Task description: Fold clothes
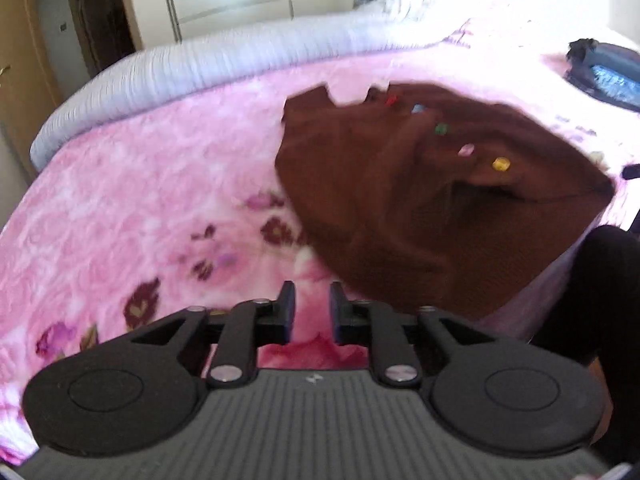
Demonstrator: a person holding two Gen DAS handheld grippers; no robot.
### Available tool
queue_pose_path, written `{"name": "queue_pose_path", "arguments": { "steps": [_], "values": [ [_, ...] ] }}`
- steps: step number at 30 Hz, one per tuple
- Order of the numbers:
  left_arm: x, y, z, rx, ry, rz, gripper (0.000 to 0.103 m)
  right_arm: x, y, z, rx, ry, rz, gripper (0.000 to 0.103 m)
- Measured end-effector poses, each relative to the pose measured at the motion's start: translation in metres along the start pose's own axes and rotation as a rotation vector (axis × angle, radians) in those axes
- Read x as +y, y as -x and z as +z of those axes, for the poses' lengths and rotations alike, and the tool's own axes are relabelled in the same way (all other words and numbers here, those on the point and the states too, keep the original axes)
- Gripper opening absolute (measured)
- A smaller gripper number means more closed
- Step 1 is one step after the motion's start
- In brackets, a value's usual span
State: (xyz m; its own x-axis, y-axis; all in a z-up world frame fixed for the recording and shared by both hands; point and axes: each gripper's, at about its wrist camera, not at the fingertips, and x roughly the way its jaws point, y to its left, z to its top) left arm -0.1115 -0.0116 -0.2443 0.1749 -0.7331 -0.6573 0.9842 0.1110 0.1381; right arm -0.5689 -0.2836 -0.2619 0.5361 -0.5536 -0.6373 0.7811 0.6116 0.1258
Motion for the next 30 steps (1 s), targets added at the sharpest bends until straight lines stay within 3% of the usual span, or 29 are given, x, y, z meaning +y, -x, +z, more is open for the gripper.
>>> {"name": "queue_pose_path", "arguments": {
  "steps": [2, 3, 4, 6, 8, 11, 13, 14, 15, 20, 26, 30],
  "values": [
    [-0.016, 0.002, 0.003, -0.040, -0.060, -0.025, 0.032, 0.013, 0.000, 0.004, -0.030, 0.068, 0.039, 0.010],
    [-0.025, 0.001, 0.004, -0.057, -0.093, -0.039, 0.034, 0.020, -0.002, 0.005, -0.038, 0.111, 0.057, 0.022],
    [-0.038, -0.003, 0.006, -0.070, -0.131, -0.056, 0.038, 0.029, -0.007, 0.005, -0.038, 0.160, 0.075, 0.047],
    [-0.061, -0.015, 0.009, -0.086, -0.213, -0.069, 0.041, 0.049, -0.018, 0.003, -0.036, 0.267, 0.113, 0.069],
    [-0.080, -0.035, 0.011, -0.089, -0.284, -0.059, 0.042, 0.067, -0.031, 0.000, -0.043, 0.388, 0.139, 0.069],
    [-0.093, -0.073, 0.014, -0.034, -0.345, 0.010, 0.039, 0.087, -0.060, -0.007, -0.021, 0.584, 0.096, 0.069],
    [-0.089, -0.085, 0.017, -0.006, -0.347, -0.007, 0.006, 0.090, -0.076, -0.011, -0.006, 0.672, 0.080, 0.065],
    [-0.086, -0.085, 0.019, -0.006, -0.347, -0.017, 0.005, 0.088, -0.078, -0.009, -0.007, 0.688, 0.079, 0.055],
    [-0.084, -0.079, 0.020, -0.026, -0.355, -0.016, 0.005, 0.086, -0.077, -0.006, -0.008, 0.704, 0.059, 0.007],
    [-0.079, -0.033, 0.007, -0.097, -0.409, -0.025, 0.001, 0.066, -0.050, -0.005, -0.017, 0.725, -0.021, 0.004],
    [-0.087, -0.035, -0.024, 0.024, -0.481, -0.055, 0.002, 0.053, -0.041, -0.027, 0.077, 0.670, 0.025, 0.004],
    [-0.075, -0.021, -0.021, 0.047, -0.460, -0.128, 0.006, 0.045, -0.034, -0.030, 0.128, 0.620, 0.045, 0.004]
  ]
}}
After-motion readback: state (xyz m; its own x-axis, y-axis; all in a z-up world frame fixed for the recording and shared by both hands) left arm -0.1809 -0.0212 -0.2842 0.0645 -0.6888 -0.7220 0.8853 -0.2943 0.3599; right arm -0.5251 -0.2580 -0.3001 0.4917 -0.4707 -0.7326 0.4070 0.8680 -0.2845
